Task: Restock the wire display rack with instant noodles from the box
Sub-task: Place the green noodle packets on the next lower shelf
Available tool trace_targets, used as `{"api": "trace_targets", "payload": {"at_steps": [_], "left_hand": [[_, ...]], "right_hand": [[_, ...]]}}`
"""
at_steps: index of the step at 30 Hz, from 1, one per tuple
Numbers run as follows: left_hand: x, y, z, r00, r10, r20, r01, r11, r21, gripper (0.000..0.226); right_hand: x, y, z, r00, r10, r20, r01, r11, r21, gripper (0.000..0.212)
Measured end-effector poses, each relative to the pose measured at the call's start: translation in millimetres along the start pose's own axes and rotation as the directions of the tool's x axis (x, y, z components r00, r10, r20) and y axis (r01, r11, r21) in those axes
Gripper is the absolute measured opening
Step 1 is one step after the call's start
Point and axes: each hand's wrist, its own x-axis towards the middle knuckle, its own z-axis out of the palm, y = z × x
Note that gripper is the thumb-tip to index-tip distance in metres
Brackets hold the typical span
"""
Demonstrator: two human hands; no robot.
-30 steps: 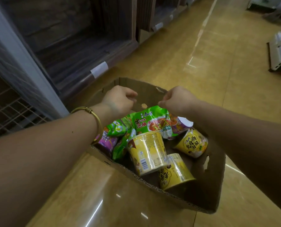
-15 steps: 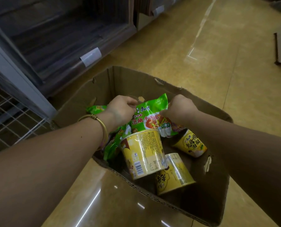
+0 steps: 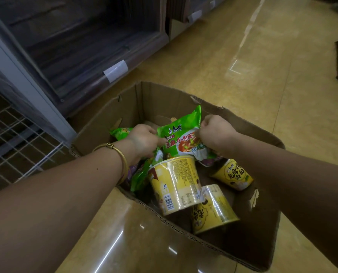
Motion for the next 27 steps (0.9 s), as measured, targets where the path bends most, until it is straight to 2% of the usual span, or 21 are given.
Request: {"api": "trace_targets", "payload": {"at_steps": [2, 4, 5, 7, 9, 13, 18, 19, 22, 27], "left_hand": [[-1, -1, -1, 1.000, -0.011, 0.026, 0.012, 1.000, -0.026, 0.051], [-2, -1, -3, 1.000, -0.013, 0.026, 0.015, 0.998, -0.059, 0.059], [-2, -1, -4, 1.000, -0.017, 0.019, 0.019, 0.997, -0.074, 0.054], [-4, -1, -7, 1.000, -0.020, 0.006, 0.020, 0.993, -0.120, 0.028], [-5, -2, -12, 1.000, -0.007, 0.007, 0.009, 0.981, -0.192, 0.024], [-10, -3, -25, 0.999, -0.004, 0.041, 0.019, 0.925, -0.381, 0.049], [-26, -5, -46, 0.991, 0.059, 0.122, 0.023, 0.815, -0.579, 0.090], [-29, -6, -50, 0.987, 0.089, 0.133, 0.007, 0.805, -0.593, 0.091], [-41, -9, -62, 0.978, 0.163, 0.126, -0.059, 0.806, -0.589, 0.070], [-48, -16, -85, 0.989, 0.149, -0.005, -0.122, 0.790, -0.601, 0.060]], "right_hand": [[-2, -2, -4, 0.999, 0.013, -0.047, -0.008, 0.996, 0.094, 0.005], [-2, -5, -7, 0.997, 0.016, -0.080, 0.000, 0.982, 0.190, 0.009], [-3, -7, -8, 0.996, 0.016, -0.085, 0.004, 0.974, 0.228, 0.009], [-5, -11, -10, 0.996, 0.030, -0.084, -0.003, 0.954, 0.300, 0.006], [-7, -13, -11, 0.996, 0.057, -0.074, -0.024, 0.924, 0.381, 0.007], [-12, -14, -11, 0.997, 0.078, 0.005, -0.066, 0.812, 0.580, 0.013], [-24, -23, -9, 0.994, 0.025, 0.104, -0.095, 0.664, 0.742, 0.020], [-25, -26, -7, 0.994, 0.009, 0.105, -0.086, 0.645, 0.760, 0.019], [-23, -39, 2, 0.997, -0.029, 0.073, -0.035, 0.663, 0.748, 0.015], [-22, -57, 18, 0.990, -0.112, 0.089, 0.014, 0.698, 0.716, 0.016]]}}
